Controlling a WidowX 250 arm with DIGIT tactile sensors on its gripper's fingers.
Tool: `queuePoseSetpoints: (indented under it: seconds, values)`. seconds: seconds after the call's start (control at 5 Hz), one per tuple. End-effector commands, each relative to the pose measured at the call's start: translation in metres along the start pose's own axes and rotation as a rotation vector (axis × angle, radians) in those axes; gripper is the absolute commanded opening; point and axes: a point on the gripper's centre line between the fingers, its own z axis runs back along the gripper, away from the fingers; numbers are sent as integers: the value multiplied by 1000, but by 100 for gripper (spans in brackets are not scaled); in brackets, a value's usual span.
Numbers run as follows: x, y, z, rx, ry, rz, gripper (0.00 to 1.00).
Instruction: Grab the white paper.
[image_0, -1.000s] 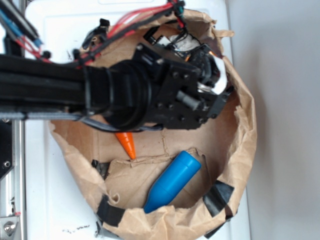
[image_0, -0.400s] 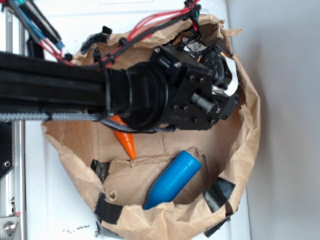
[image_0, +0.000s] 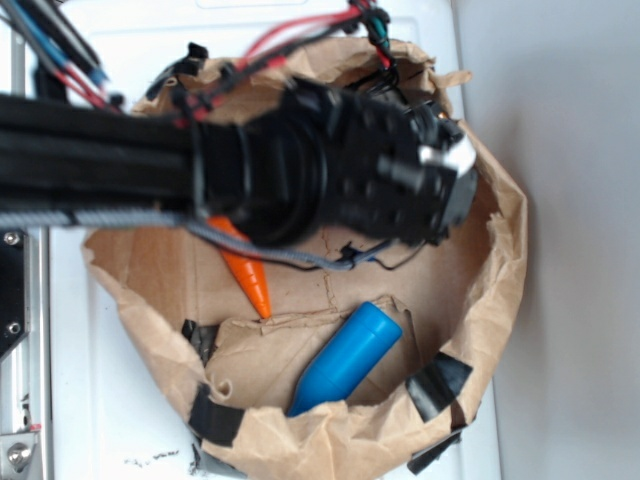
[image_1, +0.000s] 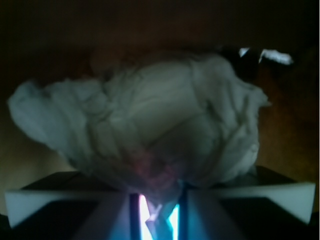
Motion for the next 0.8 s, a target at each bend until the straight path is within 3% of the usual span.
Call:
queuePoseSetpoints:
  seconds: [0.0,0.2,0.6]
  values:
    - [3,19,90,-183,164,-156,0]
    - [-12,14,102,-174,192,-215,0]
    - [-53,14,128,-290,130,-588,0]
